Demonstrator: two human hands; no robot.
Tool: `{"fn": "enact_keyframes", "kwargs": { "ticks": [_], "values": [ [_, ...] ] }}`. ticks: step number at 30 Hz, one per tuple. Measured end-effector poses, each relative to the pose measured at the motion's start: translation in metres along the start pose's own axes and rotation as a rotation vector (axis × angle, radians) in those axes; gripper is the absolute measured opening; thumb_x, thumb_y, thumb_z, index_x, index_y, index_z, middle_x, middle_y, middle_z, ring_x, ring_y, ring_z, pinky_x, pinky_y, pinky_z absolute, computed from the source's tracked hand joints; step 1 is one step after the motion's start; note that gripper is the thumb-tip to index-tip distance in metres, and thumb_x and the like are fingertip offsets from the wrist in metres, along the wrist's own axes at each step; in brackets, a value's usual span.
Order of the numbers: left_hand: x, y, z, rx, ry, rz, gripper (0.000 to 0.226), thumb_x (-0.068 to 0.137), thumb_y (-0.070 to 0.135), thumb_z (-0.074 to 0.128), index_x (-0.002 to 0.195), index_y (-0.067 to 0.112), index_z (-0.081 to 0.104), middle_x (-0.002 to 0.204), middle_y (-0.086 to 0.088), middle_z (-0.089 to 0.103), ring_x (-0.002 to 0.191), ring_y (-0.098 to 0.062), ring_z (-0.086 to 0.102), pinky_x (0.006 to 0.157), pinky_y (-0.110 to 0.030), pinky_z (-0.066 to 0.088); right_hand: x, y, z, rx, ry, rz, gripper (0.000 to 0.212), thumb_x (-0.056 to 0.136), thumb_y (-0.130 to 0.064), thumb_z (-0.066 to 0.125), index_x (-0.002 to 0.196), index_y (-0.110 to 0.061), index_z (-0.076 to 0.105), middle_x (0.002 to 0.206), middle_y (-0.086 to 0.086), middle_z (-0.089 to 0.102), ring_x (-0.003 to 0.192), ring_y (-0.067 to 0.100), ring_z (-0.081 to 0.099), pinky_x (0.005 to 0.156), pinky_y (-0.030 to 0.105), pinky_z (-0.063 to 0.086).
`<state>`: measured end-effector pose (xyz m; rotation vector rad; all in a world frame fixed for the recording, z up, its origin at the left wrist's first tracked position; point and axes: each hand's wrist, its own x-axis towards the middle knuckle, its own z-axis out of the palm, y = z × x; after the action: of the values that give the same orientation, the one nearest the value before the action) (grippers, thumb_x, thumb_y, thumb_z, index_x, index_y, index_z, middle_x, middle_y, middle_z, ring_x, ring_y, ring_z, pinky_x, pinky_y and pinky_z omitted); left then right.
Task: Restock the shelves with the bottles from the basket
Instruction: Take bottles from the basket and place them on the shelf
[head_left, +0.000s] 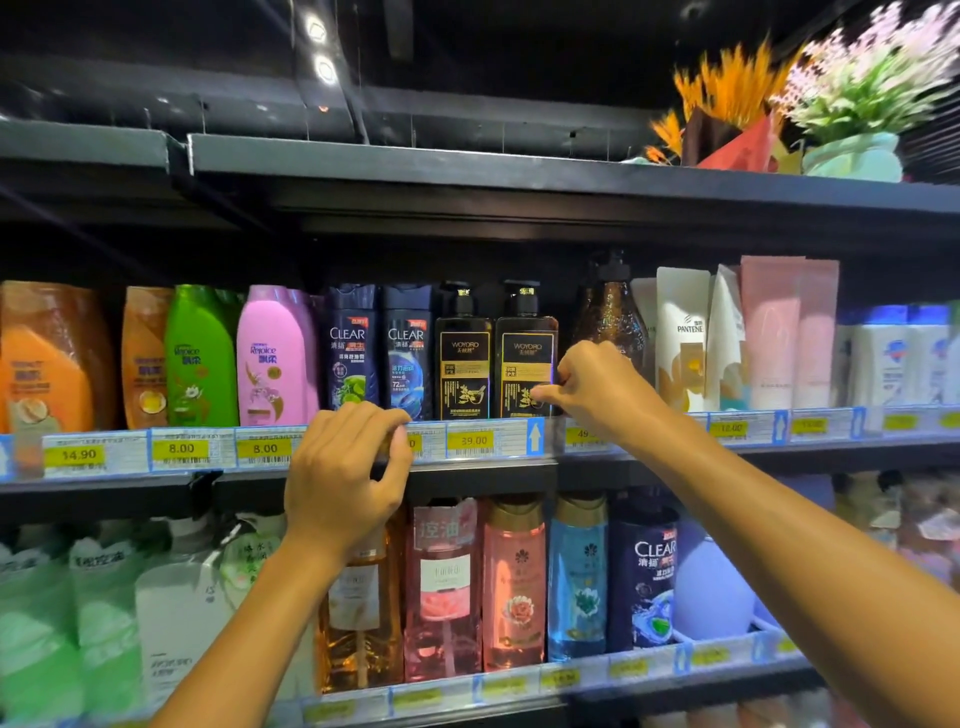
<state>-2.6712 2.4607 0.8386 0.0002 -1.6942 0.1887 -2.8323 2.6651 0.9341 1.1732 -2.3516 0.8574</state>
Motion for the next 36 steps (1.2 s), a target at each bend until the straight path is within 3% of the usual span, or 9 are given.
{"fn": "enact_keyframes", "kwargs": {
  "ticks": [4, 23, 28, 32, 36],
  "values": [
    [0.0, 0.0, -0.001, 0.0, -0.004, -0.002, 0.018, 0.095, 0.017, 0.057, 0.093, 0.009, 0.073, 0.081, -0.001, 0.068, 0.073, -0.019, 0.06, 0.067, -0.034, 0.045, 0.002, -0.002, -0.003, -0.01, -0.032, 0.019, 0.037, 0.095, -0.028, 0.066, 0.065, -0.02, 0.047, 0.065, -0.01, 0.048, 0.058, 0.001, 0.045, 0.05, 0.017, 0.03],
    [0.001, 0.004, -0.001, 0.015, -0.033, -0.053, 0.018, 0.095, 0.018, 0.056, 0.095, 0.01, 0.072, 0.082, -0.001, 0.067, 0.075, -0.02, 0.06, 0.068, -0.038, 0.046, 0.01, 0.001, 0.003, -0.028, -0.03, 0.019, 0.035, 0.094, -0.029, 0.068, 0.069, -0.019, 0.046, 0.072, -0.002, 0.052, 0.062, 0.008, 0.047, 0.051, 0.022, 0.032],
    [0.001, 0.005, -0.003, 0.018, -0.067, -0.074, 0.022, 0.097, 0.021, 0.053, 0.096, 0.01, 0.071, 0.084, 0.001, 0.066, 0.075, -0.018, 0.057, 0.07, -0.028, 0.04, 0.006, 0.001, -0.003, -0.033, -0.071, -0.018, 0.021, 0.094, -0.03, 0.068, 0.088, -0.012, 0.057, 0.085, 0.003, 0.063, 0.068, 0.011, 0.054, 0.053, 0.021, 0.035],
    [0.005, 0.006, -0.008, -0.01, -0.15, -0.097, 0.021, 0.097, 0.023, 0.053, 0.099, 0.012, 0.071, 0.088, 0.003, 0.067, 0.078, -0.016, 0.059, 0.072, -0.026, 0.041, -0.005, 0.005, -0.015, -0.059, -0.045, -0.085, 0.028, 0.092, -0.033, 0.07, 0.101, -0.007, 0.069, 0.069, -0.008, 0.055, 0.061, 0.003, 0.049, 0.051, 0.017, 0.034],
    [0.01, 0.009, -0.017, -0.113, -0.178, -0.144, 0.016, 0.095, 0.016, 0.06, 0.107, 0.012, 0.07, 0.1, 0.003, 0.069, 0.094, -0.012, 0.061, 0.081, -0.031, 0.05, -0.012, 0.006, -0.025, -0.092, 0.046, -0.152, 0.04, 0.088, -0.039, 0.074, 0.111, -0.007, 0.073, 0.096, 0.008, 0.077, 0.081, 0.02, 0.068, 0.073, 0.03, 0.056]
  ]
}}
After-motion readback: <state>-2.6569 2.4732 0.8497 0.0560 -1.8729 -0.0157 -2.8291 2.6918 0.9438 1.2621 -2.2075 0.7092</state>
